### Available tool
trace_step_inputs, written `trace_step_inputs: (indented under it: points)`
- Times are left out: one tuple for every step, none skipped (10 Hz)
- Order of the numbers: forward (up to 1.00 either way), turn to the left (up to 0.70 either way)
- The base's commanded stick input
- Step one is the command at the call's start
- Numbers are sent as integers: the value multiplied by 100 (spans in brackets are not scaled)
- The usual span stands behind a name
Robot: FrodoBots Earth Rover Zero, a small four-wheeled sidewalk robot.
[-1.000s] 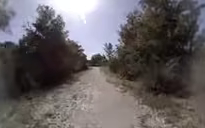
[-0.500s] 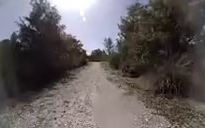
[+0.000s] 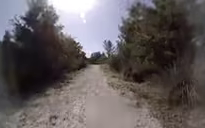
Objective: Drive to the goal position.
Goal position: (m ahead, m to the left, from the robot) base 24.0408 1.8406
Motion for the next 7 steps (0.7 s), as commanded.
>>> trace_step_inputs:
  points:
    - [70,0]
    - [70,0]
    - [70,0]
    - [70,0]
    - [70,0]
    - [70,0]
    - [70,0]
